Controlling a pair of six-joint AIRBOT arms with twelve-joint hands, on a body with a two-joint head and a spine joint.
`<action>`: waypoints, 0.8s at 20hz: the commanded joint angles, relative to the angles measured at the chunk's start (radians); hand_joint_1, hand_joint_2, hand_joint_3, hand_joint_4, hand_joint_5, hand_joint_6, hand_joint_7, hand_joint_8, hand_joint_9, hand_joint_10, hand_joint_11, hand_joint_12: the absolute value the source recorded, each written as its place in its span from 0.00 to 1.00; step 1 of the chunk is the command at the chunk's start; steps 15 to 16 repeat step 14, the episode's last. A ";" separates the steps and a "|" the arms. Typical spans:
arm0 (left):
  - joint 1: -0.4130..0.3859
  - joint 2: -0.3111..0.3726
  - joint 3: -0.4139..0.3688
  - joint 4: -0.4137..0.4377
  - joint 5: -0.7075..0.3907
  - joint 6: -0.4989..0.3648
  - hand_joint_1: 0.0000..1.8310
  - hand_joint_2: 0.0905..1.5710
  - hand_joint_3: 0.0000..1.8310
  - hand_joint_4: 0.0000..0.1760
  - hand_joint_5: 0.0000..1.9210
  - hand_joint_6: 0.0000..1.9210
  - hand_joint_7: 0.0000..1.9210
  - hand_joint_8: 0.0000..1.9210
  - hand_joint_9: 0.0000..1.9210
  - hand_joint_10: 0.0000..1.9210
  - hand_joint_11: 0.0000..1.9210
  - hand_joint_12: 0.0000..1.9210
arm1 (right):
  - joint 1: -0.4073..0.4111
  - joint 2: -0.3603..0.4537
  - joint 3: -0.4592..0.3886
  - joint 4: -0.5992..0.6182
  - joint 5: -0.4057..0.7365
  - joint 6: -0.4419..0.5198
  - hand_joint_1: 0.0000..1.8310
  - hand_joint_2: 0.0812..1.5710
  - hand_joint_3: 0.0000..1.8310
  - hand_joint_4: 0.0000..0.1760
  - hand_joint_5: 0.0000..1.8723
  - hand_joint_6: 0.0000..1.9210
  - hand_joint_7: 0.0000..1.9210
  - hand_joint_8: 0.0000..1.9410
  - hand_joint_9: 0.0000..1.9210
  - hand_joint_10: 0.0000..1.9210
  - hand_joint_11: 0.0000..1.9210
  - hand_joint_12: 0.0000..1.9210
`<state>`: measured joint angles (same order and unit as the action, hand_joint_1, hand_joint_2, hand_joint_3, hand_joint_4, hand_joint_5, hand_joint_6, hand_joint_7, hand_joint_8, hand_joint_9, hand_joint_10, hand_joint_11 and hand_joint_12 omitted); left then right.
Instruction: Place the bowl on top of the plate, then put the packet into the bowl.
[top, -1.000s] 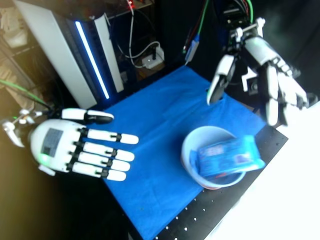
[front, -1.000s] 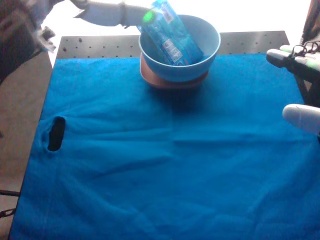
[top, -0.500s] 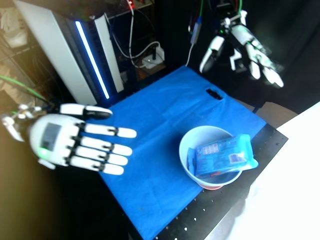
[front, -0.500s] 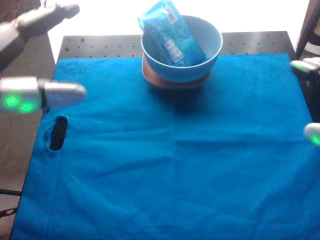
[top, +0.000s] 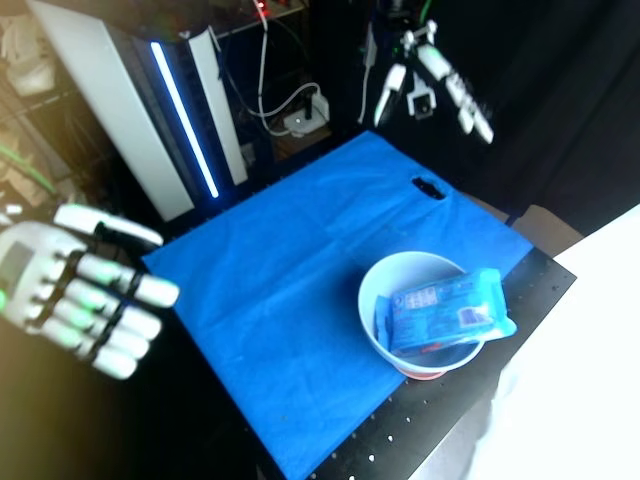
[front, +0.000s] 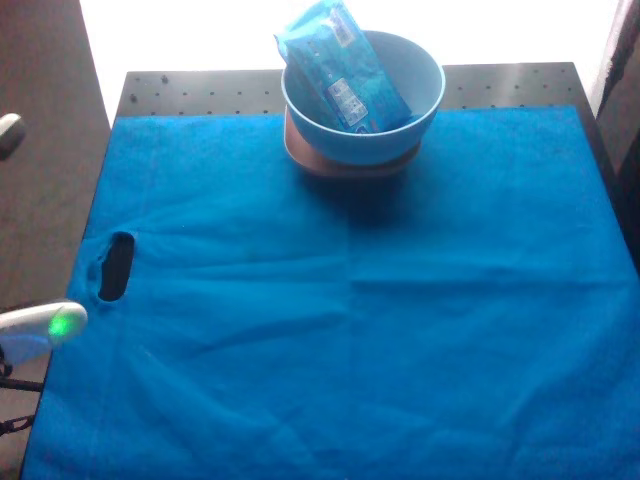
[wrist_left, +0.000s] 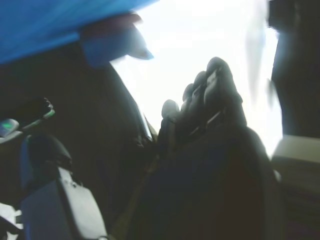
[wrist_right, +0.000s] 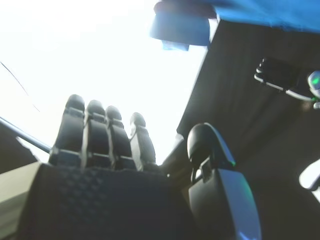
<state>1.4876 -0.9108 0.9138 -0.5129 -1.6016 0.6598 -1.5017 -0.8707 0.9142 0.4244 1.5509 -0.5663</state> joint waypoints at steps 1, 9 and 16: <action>-0.007 -0.007 0.001 0.022 -0.129 -0.004 0.37 0.49 0.00 0.45 0.03 0.00 0.00 0.00 0.00 0.00 0.00 0.00 | -0.007 0.003 0.002 0.019 0.134 0.005 0.09 0.83 0.00 0.87 0.03 0.00 0.02 0.00 0.00 0.00 0.00 0.00; -0.002 -0.038 0.012 0.003 -0.129 -0.032 0.37 0.50 0.00 0.75 0.01 0.00 0.00 0.00 0.00 0.00 0.00 0.00 | -0.021 0.001 0.016 0.058 0.138 0.005 0.14 0.82 0.00 0.89 0.03 0.00 0.01 0.00 0.00 0.00 0.00 0.00; -0.044 -0.044 0.030 0.029 -0.129 -0.041 0.35 0.47 0.00 0.66 0.00 0.00 0.00 0.00 0.00 0.00 0.02 0.01 | 0.002 -0.002 0.035 0.057 0.146 0.005 0.14 0.84 0.00 0.89 0.02 0.00 0.00 0.00 0.00 0.00 0.00 0.00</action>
